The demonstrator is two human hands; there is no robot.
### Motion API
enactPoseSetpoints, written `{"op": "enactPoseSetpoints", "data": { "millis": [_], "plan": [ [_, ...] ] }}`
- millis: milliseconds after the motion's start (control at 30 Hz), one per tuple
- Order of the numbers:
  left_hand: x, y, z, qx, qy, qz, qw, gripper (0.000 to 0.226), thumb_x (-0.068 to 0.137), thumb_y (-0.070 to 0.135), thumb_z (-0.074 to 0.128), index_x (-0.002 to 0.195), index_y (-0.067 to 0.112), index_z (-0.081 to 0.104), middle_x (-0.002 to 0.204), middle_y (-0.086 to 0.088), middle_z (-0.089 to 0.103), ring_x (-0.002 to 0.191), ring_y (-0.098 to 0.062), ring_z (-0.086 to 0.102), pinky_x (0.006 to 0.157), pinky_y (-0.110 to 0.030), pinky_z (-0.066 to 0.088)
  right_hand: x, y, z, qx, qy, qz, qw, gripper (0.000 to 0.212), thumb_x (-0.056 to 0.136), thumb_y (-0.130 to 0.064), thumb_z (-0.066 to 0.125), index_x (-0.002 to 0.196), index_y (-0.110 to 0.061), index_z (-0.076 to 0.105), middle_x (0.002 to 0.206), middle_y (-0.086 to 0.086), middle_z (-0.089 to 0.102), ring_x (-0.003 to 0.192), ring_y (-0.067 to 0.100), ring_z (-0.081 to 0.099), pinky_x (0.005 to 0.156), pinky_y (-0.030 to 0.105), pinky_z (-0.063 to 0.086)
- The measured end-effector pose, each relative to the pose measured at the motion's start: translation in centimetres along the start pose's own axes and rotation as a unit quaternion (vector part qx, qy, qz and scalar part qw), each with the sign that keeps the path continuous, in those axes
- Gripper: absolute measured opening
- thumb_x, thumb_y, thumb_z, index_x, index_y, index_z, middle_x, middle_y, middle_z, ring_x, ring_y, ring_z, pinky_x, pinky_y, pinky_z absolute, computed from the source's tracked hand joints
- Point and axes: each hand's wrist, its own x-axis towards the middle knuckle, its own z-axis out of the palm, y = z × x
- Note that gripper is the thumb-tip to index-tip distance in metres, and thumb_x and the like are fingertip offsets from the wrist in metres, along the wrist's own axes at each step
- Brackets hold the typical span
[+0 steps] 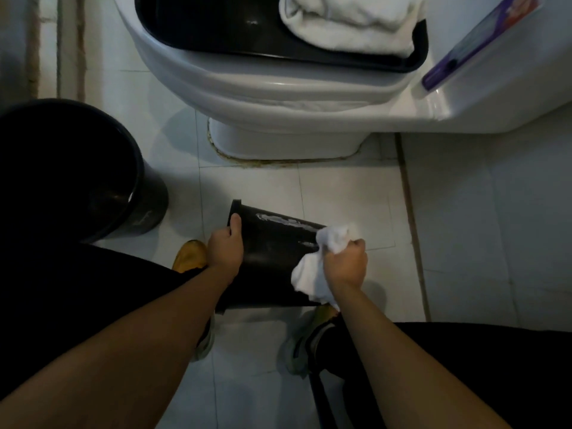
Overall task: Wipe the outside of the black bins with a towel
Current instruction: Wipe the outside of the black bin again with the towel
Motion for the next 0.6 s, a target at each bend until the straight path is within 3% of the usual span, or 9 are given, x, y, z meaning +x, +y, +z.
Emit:
{"op": "enactPoseSetpoints", "data": {
  "millis": [100,233,267,333,400,467,600],
  "plan": [
    [-0.2,-0.6,-0.2,0.000,0.019,0.012,1.000,0.059,0.102,0.046,0.033,0.065,0.006,0.054,0.069,-0.014,0.057,0.069,-0.027,0.058,0.063,-0.030,0.044,-2.3,-0.7,1.1,-0.089,-0.014,-0.127,0.988,0.035,0.074,-0.012,0.068,0.109,-0.006,0.067,0.120,0.014,0.054,0.105,0.034,0.051,0.093,0.040,0.043],
    [-0.3,-0.4,-0.3,0.010,0.013,0.012,1.000,0.062,0.102,0.047,0.031,0.062,0.004,0.052,0.065,-0.014,0.055,0.065,-0.026,0.056,0.068,-0.035,0.048,-3.2,-0.2,2.3,-0.063,-0.093,-0.253,0.961,0.036,0.076,-0.022,0.057,0.105,-0.006,0.070,0.123,0.012,0.057,0.110,0.031,0.054,0.097,0.045,0.047],
    [-0.3,-0.3,-0.4,0.009,0.016,0.017,1.000,0.063,0.102,0.047,0.031,0.062,0.004,0.053,0.064,-0.014,0.055,0.064,-0.026,0.056,0.067,-0.034,0.048,-2.8,0.2,2.2,-0.043,-0.097,-0.261,0.960,0.032,0.078,-0.020,0.060,0.104,-0.004,0.069,0.121,0.013,0.058,0.107,0.033,0.057,0.094,0.046,0.049],
    [-0.4,-0.1,-0.3,0.011,0.013,0.024,1.000,0.061,0.102,0.046,0.033,0.062,0.004,0.053,0.062,-0.012,0.054,0.062,-0.024,0.055,0.063,-0.031,0.045,-1.4,0.5,1.5,-0.012,-0.063,-0.193,0.979,0.027,0.080,-0.015,0.069,0.104,-0.002,0.065,0.115,0.015,0.058,0.101,0.034,0.058,0.089,0.042,0.051],
    [-0.6,-0.1,-0.3,0.015,0.010,0.019,1.000,0.059,0.102,0.045,0.033,0.064,0.005,0.054,0.064,-0.012,0.055,0.063,-0.023,0.055,0.063,-0.030,0.045,-0.2,0.1,0.7,-0.039,-0.030,-0.085,0.995,0.031,0.083,-0.017,0.069,0.109,-0.001,0.063,0.116,0.015,0.055,0.104,0.035,0.056,0.088,0.041,0.049],
    [-0.4,0.1,-0.2,0.023,0.010,0.019,0.999,0.061,0.102,0.045,0.033,0.065,0.003,0.056,0.066,-0.014,0.056,0.065,-0.026,0.057,0.066,-0.033,0.048,0.2,-0.7,0.5,-0.085,-0.009,-0.047,0.995,0.034,0.083,-0.017,0.068,0.115,-0.004,0.064,0.121,0.014,0.052,0.108,0.034,0.053,0.090,0.041,0.047],
    [-0.4,0.1,-0.2,0.029,0.017,0.024,0.999,0.066,0.102,0.044,0.033,0.075,-0.008,0.063,0.067,-0.017,0.058,0.066,-0.027,0.058,0.066,-0.035,0.048,-3.2,-2.1,2.0,-0.133,-0.012,-0.155,0.979,0.037,0.072,-0.015,0.071,0.109,-0.012,0.068,0.124,0.010,0.051,0.110,0.029,0.049,0.096,0.041,0.045]
  ]
}}
